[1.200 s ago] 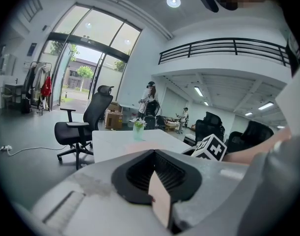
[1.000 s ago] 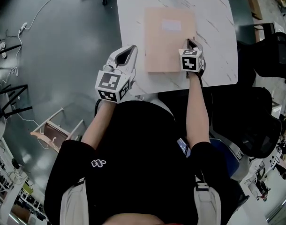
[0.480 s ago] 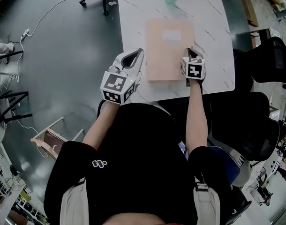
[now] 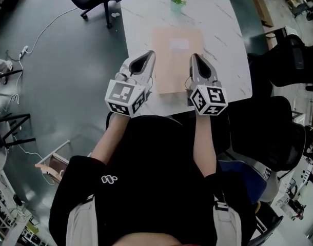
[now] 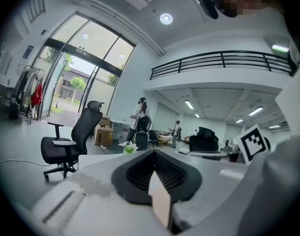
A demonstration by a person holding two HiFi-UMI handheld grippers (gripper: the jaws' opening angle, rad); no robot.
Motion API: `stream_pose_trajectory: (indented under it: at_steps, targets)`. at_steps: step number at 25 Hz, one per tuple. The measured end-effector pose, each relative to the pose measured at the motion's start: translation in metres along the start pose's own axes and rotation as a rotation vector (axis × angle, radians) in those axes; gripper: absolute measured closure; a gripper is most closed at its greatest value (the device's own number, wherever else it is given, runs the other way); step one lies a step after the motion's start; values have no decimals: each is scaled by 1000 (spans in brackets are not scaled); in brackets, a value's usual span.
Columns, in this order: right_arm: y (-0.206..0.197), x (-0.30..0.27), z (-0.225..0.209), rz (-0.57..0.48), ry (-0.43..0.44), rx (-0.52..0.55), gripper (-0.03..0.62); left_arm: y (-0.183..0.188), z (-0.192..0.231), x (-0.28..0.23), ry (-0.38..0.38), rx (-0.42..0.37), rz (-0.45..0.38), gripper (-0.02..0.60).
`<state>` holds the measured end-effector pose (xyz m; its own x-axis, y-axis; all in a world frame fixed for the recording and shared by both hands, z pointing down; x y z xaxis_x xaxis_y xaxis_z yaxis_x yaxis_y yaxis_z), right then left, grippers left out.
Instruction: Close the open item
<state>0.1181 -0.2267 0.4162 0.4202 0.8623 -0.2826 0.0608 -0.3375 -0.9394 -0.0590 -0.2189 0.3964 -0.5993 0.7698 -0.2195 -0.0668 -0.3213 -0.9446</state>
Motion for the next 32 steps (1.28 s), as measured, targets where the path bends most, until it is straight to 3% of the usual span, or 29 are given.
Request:
stream_pose_trajectory:
  at_steps: [5,12,32]
  targets:
    - [19,18,28,-82,39,-18,605,14,-10,0,-10,-20,-51,581]
    - [12,24,33,-35,-3,47,606,9,-12,3,-12,-14,-44,580]
    - [17,38,42,-81,26,79,605,3,-23,4,-5,-31,-27,580]
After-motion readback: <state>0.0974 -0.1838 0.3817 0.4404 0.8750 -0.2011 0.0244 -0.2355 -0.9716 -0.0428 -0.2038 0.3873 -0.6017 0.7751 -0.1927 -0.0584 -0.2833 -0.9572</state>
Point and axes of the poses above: the fingertips, and each gripper's own axes: x backward along the fingers, z to its left, y out of its top, the point moved 4 cm from there along x, backward along the fingers, and after that the axes turned 2 degrees about z, right-handed, at the moved point
